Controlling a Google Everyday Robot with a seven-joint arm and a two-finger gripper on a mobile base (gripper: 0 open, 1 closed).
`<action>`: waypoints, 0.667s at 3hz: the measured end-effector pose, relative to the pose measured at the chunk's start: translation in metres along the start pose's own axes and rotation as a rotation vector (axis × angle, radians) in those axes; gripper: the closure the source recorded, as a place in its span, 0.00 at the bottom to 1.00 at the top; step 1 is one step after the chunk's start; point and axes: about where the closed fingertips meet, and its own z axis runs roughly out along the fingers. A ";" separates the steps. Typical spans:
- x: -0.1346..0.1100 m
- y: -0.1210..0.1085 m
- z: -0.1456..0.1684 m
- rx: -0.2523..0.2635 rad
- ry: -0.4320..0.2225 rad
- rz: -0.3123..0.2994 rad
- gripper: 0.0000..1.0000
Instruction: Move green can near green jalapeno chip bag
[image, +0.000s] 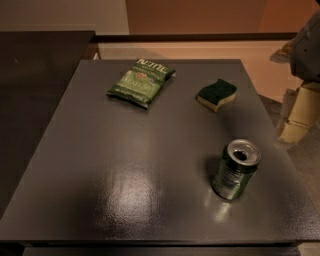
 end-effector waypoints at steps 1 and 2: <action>-0.001 0.002 -0.001 0.003 -0.014 -0.007 0.00; -0.001 0.017 0.007 -0.013 -0.060 -0.029 0.00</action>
Offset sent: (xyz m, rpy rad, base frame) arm -0.0313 0.0116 -0.0317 0.1136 0.0112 0.0991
